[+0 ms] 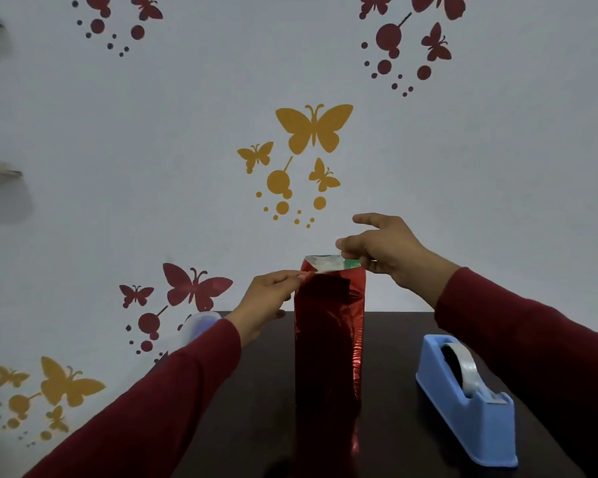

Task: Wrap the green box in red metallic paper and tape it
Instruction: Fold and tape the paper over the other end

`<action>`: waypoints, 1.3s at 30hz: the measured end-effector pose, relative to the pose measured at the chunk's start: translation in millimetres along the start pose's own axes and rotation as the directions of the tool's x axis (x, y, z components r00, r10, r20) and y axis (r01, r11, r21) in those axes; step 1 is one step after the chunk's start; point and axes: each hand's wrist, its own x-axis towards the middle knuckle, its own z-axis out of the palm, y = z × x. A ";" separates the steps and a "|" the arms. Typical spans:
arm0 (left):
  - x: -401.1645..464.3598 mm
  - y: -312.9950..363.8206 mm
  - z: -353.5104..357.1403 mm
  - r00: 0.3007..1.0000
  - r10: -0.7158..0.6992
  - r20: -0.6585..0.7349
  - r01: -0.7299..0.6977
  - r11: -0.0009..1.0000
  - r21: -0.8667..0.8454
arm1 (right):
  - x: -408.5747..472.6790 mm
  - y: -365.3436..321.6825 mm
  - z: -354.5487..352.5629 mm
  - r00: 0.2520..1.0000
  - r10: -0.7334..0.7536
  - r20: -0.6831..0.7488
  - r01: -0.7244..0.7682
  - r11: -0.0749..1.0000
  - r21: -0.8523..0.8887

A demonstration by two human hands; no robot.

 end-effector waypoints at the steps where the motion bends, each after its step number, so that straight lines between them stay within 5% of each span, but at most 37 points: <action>1: 2.0 1.3 1.3 0.999 0.000 0.039 -0.002 0.999 0.034 | 2.3 -0.2 0.3 1.000 0.006 0.004 -0.006 1.000 -0.015; 4: 4.7 4.7 2.4 0.989 -0.040 0.145 0.027 0.996 0.085 | 7.2 -0.5 1.3 1.000 0.015 0.017 -0.014 0.997 -0.071; 15: 8.8 2.6 -3.3 0.976 -0.081 0.202 0.063 0.993 0.097 | 11.0 16.6 25.8 0.999 -0.001 0.048 0.021 0.905 -0.425; 22: 13.3 0.6 -5.0 0.965 -0.076 0.250 0.056 0.995 0.087 | 18.3 37.0 31.4 0.999 -0.046 0.016 0.048 0.861 -0.506; 29: 17.4 -0.9 -5.1 0.964 -0.068 0.256 0.044 0.994 0.099 | 26.5 39.8 38.9 0.996 -0.089 0.022 0.077 0.690 -0.720; 39: 19.3 -2.1 -8.1 0.960 -0.091 0.265 0.065 0.992 0.106 | 37.6 39.4 39.5 0.999 -0.027 -0.019 0.001 0.597 -0.802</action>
